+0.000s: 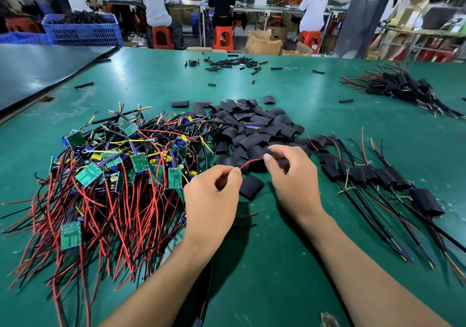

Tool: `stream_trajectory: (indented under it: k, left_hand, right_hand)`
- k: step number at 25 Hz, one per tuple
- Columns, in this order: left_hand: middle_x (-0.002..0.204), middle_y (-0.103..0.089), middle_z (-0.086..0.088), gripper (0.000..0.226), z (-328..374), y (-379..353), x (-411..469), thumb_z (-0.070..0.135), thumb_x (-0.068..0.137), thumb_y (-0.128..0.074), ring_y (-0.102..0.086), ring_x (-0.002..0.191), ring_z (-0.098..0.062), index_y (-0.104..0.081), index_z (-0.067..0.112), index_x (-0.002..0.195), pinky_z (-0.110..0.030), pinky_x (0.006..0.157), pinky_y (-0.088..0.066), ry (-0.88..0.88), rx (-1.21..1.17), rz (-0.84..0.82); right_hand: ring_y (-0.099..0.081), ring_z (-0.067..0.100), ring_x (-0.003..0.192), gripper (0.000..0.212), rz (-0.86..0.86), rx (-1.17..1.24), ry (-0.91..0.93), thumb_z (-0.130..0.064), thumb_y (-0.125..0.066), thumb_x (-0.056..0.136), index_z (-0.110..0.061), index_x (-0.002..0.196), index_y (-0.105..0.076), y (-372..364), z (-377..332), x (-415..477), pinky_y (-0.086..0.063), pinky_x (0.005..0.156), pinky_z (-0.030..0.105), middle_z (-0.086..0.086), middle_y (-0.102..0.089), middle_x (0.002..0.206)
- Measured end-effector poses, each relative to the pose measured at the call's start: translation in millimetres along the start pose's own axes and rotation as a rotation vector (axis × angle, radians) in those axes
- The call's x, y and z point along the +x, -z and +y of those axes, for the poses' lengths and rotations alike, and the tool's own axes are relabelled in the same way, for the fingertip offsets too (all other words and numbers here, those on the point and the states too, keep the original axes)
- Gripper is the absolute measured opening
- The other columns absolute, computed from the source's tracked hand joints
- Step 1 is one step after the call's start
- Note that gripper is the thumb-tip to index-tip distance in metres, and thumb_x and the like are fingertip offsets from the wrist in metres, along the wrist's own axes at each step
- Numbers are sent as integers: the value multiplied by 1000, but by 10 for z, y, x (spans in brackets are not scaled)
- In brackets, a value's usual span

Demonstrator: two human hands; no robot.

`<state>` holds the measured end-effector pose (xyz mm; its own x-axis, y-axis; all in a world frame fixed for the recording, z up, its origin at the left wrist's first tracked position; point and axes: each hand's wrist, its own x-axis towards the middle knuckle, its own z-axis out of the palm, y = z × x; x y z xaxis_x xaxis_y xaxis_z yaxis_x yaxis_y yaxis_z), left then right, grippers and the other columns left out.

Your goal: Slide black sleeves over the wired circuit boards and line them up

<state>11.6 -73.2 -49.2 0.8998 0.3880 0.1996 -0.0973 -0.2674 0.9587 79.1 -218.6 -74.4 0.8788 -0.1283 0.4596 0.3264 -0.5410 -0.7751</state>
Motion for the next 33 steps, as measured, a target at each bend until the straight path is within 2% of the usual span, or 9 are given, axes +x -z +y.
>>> stream_trajectory:
  k: [3, 6, 9, 14, 16, 20, 29, 31, 33]
  left_hand:
    - [49, -56, 12, 17, -4, -2, 10, 23, 91, -63, -53, 51, -19, -71, 22, 76, -36, 59, -46, 14, -57, 85]
    - [52, -51, 7, 18, -15, 11, 27, 25, 95, -60, -49, 53, -20, -67, 21, 78, -38, 56, -43, 8, -109, 129]
    - [54, -50, 6, 18, -17, 5, 19, 25, 96, -59, -46, 53, -20, -66, 21, 81, -38, 55, -40, -6, -105, 116]
    - [56, -52, 6, 17, -28, -9, 24, 25, 97, -58, -45, 53, -19, -67, 22, 83, -36, 56, -40, -19, -76, 107]
    - [55, -50, 5, 17, -30, -8, 25, 25, 97, -58, -47, 54, -21, -66, 21, 82, -39, 57, -42, -9, -93, 102]
    - [54, -52, 3, 17, -33, -2, 21, 25, 97, -58, -49, 54, -22, -66, 21, 83, -43, 58, -46, -14, -86, 101]
    - [52, -51, 8, 15, -47, -15, 15, 24, 97, -59, -49, 52, -20, -66, 21, 83, -32, 56, -42, -31, -98, 54]
    - [50, -52, 3, 15, -53, -8, 10, 23, 97, -58, -50, 45, -16, -66, 22, 84, -24, 51, -42, -51, -99, 41]
    - [49, -52, 2, 15, -61, -6, 20, 22, 98, -57, -49, 44, -15, -67, 22, 87, -24, 50, -41, -61, -94, 26]
  right_hand:
    - [-59, 13, 106, 25, -100, -67, 53, -22, -58, 100, -15, 122, -68, -35, 3, 15, -42, 96, 22, 1, -66, 113]
    - [-46, 29, 124, 42, -238, -388, 147, -30, -62, 96, -23, 138, -58, -51, 19, 7, -37, 106, 43, 8, -52, 137]
    - [-35, 27, 130, 38, -299, -547, 145, -45, -59, 96, -37, 133, -60, -57, -5, -16, -31, 104, 43, 1, -42, 149]
    - [-41, 21, 125, 28, -170, -519, 221, -43, -62, 95, -31, 119, -70, -33, 1, 8, -29, 96, 40, -10, -58, 136]
    - [-40, 21, 128, 36, -181, -507, 274, -40, -63, 95, -29, 128, -65, -33, -18, 24, -29, 100, 41, -10, -55, 142]
    - [-18, 20, 148, 45, -424, -606, 321, -42, -47, 102, -36, 147, -45, -110, -31, -8, -10, 114, 42, -14, -37, 158]
    - [-47, 18, 114, 26, -247, -492, 381, -30, -55, 101, -30, 123, -68, -108, -87, -16, -25, 95, 37, -14, -71, 114]
    - [-54, 16, 100, 21, -106, -279, 274, -24, -61, 98, -27, 116, -70, -93, -110, -12, -33, 91, 32, -11, -73, 101]
    - [-59, 10, 82, 17, -42, 130, 38, -19, -64, 96, -27, 109, -70, -56, -143, 3, -43, 80, 21, -13, -69, 85]
